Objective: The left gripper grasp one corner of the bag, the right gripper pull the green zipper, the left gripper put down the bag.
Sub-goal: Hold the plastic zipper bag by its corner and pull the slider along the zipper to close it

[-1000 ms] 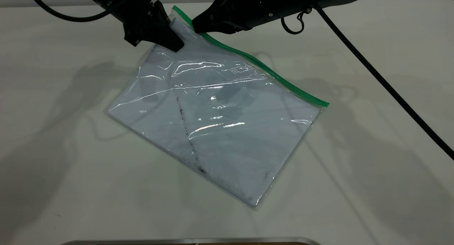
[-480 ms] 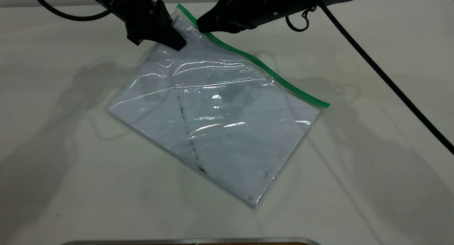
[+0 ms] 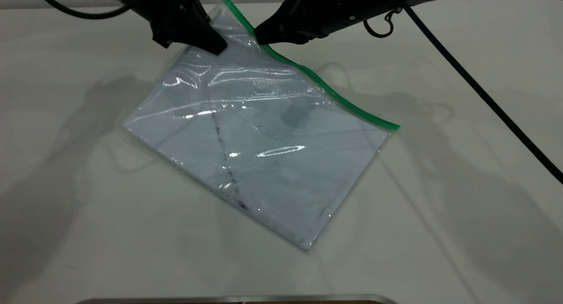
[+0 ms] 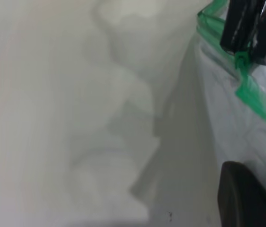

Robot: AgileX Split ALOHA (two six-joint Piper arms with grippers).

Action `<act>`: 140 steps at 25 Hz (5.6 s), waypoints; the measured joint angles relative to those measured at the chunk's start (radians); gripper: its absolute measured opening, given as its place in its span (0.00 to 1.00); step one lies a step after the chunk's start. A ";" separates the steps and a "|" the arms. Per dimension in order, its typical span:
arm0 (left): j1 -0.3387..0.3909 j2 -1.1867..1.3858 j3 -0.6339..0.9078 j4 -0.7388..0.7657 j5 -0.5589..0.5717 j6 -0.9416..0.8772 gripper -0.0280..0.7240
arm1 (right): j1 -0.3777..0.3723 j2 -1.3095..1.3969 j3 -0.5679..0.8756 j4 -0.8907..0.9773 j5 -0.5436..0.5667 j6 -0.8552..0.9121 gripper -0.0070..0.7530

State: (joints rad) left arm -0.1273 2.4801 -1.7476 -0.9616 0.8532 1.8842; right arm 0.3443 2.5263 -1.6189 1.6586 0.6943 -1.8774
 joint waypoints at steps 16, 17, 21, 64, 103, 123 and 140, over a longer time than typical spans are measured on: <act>0.014 -0.012 0.003 -0.081 0.006 0.050 0.11 | -0.039 0.056 -0.002 -0.006 -0.055 0.000 0.05; 0.014 -0.012 0.003 -0.087 0.008 0.051 0.11 | -0.044 0.059 -0.002 -0.010 -0.061 0.000 0.05; 0.014 -0.014 0.003 -0.113 0.020 0.052 0.11 | -0.065 0.060 -0.002 -0.025 -0.064 0.000 0.06; 0.031 -0.049 0.004 -0.061 0.113 0.129 0.11 | -0.123 0.073 -0.001 0.019 0.130 -0.075 0.49; 0.057 -0.048 0.006 -0.164 0.135 0.149 0.11 | -0.127 0.065 -0.002 -0.090 0.124 -0.056 0.06; 0.131 -0.048 0.007 -0.315 0.172 0.203 0.11 | -0.195 0.076 -0.003 -0.528 0.049 0.247 0.08; 0.128 -0.041 0.007 -0.318 0.140 0.073 0.11 | -0.198 -0.039 -0.001 -0.609 0.111 0.418 0.37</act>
State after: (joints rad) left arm 0.0005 2.4395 -1.7402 -1.2795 0.9936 1.9568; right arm 0.1466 2.4871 -1.6196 1.0492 0.8051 -1.4593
